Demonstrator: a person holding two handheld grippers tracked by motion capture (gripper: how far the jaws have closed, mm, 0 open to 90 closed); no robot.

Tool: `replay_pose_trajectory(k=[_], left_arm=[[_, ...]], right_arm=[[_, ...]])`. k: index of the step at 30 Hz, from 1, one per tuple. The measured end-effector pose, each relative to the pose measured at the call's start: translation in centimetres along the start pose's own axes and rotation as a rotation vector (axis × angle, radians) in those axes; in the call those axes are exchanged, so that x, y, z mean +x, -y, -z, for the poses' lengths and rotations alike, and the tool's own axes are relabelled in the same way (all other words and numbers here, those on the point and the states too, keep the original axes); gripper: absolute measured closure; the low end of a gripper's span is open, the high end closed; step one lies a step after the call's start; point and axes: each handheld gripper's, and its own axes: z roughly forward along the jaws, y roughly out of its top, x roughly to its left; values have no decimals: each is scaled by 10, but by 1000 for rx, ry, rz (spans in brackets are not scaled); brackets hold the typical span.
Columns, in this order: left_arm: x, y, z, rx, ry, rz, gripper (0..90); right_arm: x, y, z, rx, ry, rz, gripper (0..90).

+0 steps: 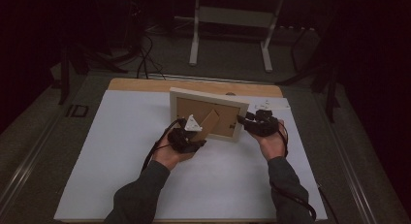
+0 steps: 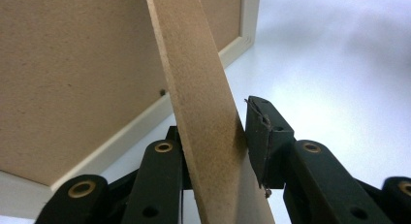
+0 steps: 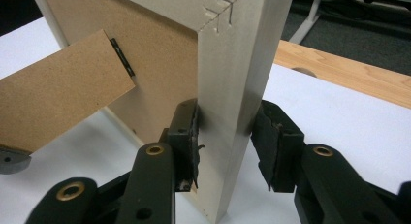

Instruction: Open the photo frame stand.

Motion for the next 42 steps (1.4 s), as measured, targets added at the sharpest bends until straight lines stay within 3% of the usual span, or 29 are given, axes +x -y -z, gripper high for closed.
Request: replay_pose_trajectory(k=[22, 30, 42], left_arm=[[-18, 14, 1, -31, 34, -3, 703], [-19, 23, 2, -34, 64, 20, 709], [-25, 34, 1, -18, 79, 10, 711]], right_arm=[[6, 13, 11, -38, -49, 8, 609], [9, 18, 15, -48, -58, 4, 601], [16, 26, 22, -53, -72, 13, 590]])
